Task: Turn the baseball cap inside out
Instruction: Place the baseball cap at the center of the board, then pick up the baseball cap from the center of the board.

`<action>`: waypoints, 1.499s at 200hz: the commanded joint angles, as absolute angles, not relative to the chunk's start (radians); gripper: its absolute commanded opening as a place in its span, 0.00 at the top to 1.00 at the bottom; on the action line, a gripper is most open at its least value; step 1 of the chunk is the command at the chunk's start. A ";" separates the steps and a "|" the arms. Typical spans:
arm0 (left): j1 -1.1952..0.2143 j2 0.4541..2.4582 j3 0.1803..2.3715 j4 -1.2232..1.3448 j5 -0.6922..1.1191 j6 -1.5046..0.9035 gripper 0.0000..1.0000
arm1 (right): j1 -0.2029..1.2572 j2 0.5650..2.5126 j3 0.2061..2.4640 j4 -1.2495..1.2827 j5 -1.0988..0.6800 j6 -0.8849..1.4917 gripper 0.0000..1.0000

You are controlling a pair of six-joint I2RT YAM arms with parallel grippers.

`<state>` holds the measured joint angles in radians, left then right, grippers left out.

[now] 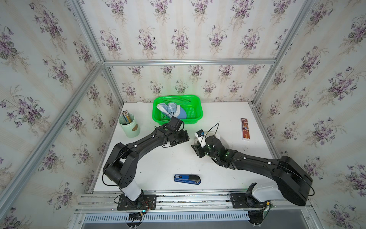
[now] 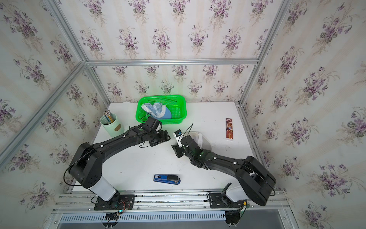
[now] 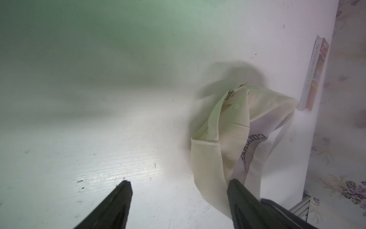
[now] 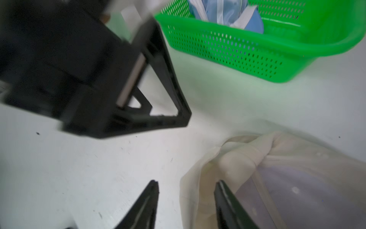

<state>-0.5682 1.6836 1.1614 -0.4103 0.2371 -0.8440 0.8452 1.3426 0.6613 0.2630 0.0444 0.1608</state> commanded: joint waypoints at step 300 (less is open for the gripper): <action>-0.759 1.620 1.159 -0.129 0.227 -0.469 1.00 | 0.609 1.604 0.732 0.292 -0.166 0.323 0.66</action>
